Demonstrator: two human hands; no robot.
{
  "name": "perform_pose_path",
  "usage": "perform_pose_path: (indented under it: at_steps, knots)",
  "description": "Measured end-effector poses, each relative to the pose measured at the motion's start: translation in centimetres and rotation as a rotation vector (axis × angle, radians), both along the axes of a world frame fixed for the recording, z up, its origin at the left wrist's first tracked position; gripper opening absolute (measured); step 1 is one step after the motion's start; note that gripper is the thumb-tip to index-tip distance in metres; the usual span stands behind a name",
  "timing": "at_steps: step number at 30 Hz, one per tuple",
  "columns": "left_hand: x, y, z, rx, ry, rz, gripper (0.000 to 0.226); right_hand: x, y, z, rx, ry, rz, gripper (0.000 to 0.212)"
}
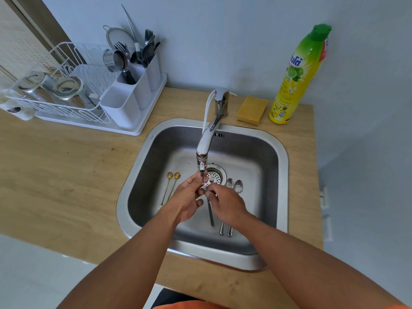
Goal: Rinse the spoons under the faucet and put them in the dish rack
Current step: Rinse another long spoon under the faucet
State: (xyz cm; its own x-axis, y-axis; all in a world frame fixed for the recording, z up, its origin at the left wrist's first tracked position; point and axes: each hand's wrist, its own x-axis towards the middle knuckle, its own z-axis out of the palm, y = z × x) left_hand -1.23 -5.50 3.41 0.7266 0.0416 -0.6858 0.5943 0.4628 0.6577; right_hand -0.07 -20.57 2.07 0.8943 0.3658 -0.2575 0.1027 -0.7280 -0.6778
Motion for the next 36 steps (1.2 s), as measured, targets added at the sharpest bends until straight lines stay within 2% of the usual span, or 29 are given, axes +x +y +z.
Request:
perform_pose_path:
  at_steps: [9, 14, 18, 23, 28, 32, 36]
  knots:
    - [1.2, 0.2, 1.6, 0.212, 0.048, -0.078, 0.029, 0.3, -0.7, -0.5, -0.034, -0.087, 0.073, 0.012]
    - [1.3, -0.4, 2.0, 0.412, 0.034, -0.095, 0.044, -0.1, -1.1, -1.0, -0.035, -0.112, 0.058, 0.011]
    - [1.1, -0.8, 1.4, 0.489, -0.097, -0.082, 0.013, -0.1, -1.3, -1.1, -0.03, -0.066, 0.019, 0.013]
    - [0.8, -0.4, 1.5, 0.518, -0.148, -0.17, 0.014, 0.3, -1.8, -0.8, 0.015, 0.018, 0.011, 0.015]
    - [0.7, 0.1, 1.9, 0.497, -0.168, -0.267, 0.019, 0.6, -2.2, -0.8, 0.239, 0.191, 0.057, 0.019]
    - [0.7, 0.4, 2.3, 0.245, -0.107, -0.237, 0.026, 1.1, -2.1, -0.4, 0.37, 0.306, 0.09, 0.022]
    - [0.9, 0.3, 2.2, 0.111, -0.044, -0.164, 0.041, 1.5, -2.1, -0.3, 0.423, 0.334, 0.079, 0.019]
